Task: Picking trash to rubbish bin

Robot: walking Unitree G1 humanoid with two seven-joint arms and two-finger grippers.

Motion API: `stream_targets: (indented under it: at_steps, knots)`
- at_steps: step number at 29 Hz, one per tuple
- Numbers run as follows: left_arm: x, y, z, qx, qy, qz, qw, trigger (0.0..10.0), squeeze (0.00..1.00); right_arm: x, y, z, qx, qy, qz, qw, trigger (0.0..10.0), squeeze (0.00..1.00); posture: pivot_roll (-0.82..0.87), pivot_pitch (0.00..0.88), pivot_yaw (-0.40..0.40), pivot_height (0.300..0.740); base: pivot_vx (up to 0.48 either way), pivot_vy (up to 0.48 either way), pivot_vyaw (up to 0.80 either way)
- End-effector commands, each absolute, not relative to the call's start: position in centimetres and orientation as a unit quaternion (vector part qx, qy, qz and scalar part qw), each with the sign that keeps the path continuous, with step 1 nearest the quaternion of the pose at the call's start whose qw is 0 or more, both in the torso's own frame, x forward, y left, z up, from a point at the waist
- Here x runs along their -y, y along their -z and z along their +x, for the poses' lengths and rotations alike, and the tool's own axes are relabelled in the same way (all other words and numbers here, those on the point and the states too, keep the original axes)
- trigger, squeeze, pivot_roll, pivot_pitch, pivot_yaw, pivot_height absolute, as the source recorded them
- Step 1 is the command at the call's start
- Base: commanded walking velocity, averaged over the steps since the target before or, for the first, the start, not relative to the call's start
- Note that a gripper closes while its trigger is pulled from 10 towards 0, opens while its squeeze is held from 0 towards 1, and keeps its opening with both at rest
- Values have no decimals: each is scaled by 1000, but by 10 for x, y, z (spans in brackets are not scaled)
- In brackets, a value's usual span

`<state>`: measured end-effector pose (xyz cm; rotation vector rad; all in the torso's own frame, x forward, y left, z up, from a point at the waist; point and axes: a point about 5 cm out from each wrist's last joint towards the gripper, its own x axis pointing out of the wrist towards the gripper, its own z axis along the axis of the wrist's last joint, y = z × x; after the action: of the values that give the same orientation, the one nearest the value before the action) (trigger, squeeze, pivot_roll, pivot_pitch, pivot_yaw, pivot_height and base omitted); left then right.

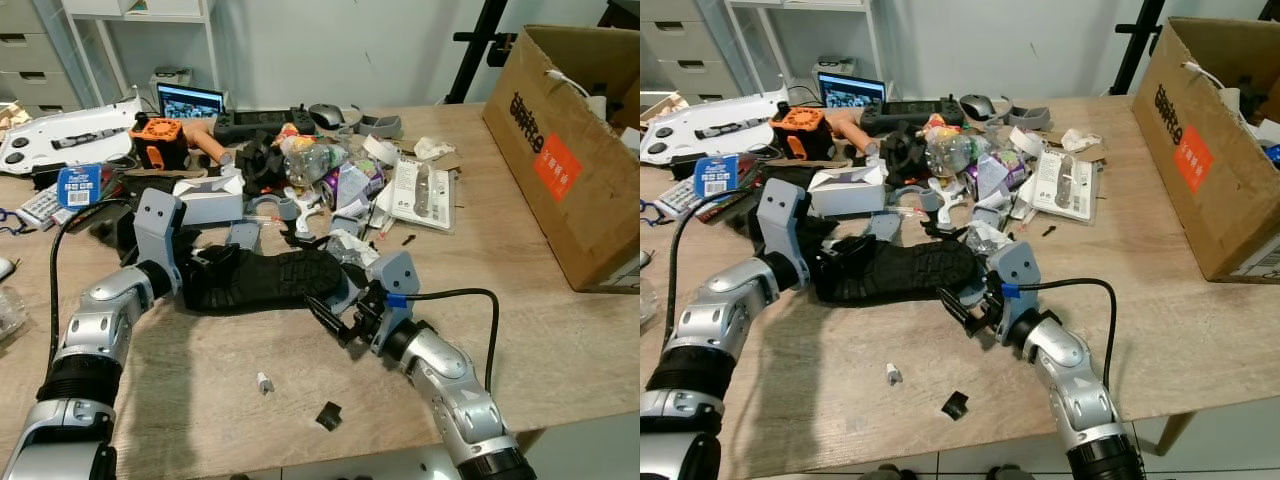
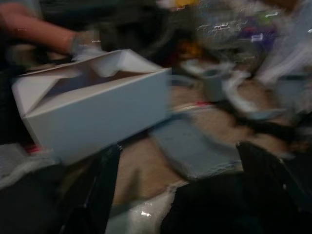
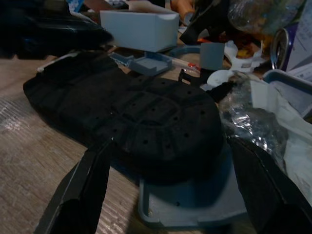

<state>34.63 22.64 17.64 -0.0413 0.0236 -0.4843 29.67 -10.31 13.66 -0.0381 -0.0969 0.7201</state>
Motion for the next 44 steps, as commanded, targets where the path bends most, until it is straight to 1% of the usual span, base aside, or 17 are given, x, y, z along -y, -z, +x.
stream_targets:
  at_steps: [1,4,5,8,11,14,17,19,21,22,24,28,33,35,39,42,44]
  knots:
    - [-239,-182,336,-9,254,-45,966,10000,0,102,-136,296,44,-353,-9,935,10000,1000,43,210,12,740,0,0,0]
    - [-245,-188,330,-3,263,-66,962,10000,0,101,-141,297,55,-351,17,935,10000,1000,44,211,12,740,0,0,0]
    - [-244,-194,323,3,300,-98,949,10000,0,99,-148,298,66,-351,43,933,10000,1000,44,211,12,740,0,0,0]
    - [-244,-195,321,4,310,-106,945,10000,0,99,-149,298,68,-351,48,933,10000,1000,44,211,12,740,0,0,0]
    - [-239,-208,316,43,360,-161,918,10000,0,99,-157,298,78,-357,71,928,10000,1000,35,209,5,740,0,0,0]
    - [-237,-216,318,73,358,-174,914,10000,0,100,-158,299,79,-357,70,928,10000,1000,35,207,2,740,0,0,0]
    - [-236,-233,335,122,278,-123,945,10000,0,102,-159,300,86,-352,67,930,10000,1000,33,207,-5,740,0,0,0]
    - [-236,-237,340,129,253,-104,953,10000,0,103,-160,301,88,-349,68,931,10000,1000,33,207,-5,740,0,0,0]
    - [-226,-242,355,120,216,-20,969,10000,0,103,-162,304,90,-343,68,932,10000,1000,34,209,-8,740,0,0,0]
    - [-226,-242,355,120,216,-20,969,10000,0,103,-162,304,90,-343,68,932,10000,1000,34,209,-8,740,0,0,0]
    - [-215,-242,367,100,206,39,973,10000,0,103,-162,307,88,-342,63,933,10000,1000,33,209,-8,740,0,0,0]
    - [-193,-246,390,69,172,45,982,10000,0,102,-161,309,81,-345,58,933,10000,1000,36,213,-9,740,0,0,0]
    - [-175,-247,409,60,145,58,986,10000,0,102,-162,307,82,-344,58,934,10000,1000,28,235,14,740,0,0,0]
    - [-175,-247,409,60,145,58,986,10000,0,102,-162,307,82,-344,58,934,10000,1000,28,235,14,740,0,0,0]
    - [-183,-254,416,61,89,30,994,10000,0,102,-165,304,87,-338,70,935,10000,1000,34,265,39,740,0,0,0]
    - [-194,-257,418,58,42,31,997,10000,0,102,-163,301,85,-335,77,935,10000,1000,37,278,46,740,0,0,0]
    - [-197,-258,419,57,32,32,997,10000,0,102,-162,300,85,-334,78,935,10000,1000,37,284,49,740,0,0,0]
